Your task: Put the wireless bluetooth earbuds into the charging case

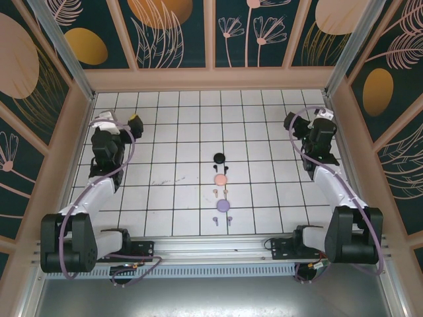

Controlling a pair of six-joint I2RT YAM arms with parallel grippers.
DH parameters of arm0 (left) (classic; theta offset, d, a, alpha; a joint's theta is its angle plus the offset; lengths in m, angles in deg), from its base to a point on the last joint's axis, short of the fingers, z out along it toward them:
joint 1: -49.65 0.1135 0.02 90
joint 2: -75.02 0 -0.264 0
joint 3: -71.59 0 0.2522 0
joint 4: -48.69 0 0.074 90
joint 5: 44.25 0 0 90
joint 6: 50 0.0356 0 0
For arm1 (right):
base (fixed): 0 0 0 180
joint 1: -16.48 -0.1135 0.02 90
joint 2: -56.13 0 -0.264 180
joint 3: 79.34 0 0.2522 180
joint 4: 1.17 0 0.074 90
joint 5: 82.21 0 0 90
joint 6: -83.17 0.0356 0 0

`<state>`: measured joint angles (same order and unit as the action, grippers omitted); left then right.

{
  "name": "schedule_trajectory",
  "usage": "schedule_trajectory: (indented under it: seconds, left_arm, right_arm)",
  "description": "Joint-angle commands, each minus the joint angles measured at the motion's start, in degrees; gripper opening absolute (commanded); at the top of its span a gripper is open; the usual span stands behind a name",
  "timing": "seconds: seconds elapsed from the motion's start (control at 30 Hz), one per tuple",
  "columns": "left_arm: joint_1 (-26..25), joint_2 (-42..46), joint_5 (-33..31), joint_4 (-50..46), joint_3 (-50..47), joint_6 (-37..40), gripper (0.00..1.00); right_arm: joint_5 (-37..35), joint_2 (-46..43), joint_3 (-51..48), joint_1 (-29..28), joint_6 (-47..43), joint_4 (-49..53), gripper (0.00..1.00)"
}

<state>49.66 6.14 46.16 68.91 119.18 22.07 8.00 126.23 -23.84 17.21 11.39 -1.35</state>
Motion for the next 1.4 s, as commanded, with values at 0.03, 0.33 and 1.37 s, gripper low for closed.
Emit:
schedule_trajectory:
  seconds: [0.03,0.33,1.37]
  left_arm:
    - [0.0,0.9,5.8,-11.6,5.2,-10.8,0.99]
    - [-1.4,3.9,16.8,-8.7,1.9,-20.4,0.99]
    - [-10.6,3.2,13.5,-11.6,-8.1,-26.5,0.99]
  right_arm:
    - [4.3,-1.8,4.8,-5.9,2.1,16.1,0.98]
    - [-0.8,-1.2,6.8,-27.9,8.5,32.8,0.89]
    - [-9.2,20.3,12.1,-65.2,28.1,48.4,0.85]
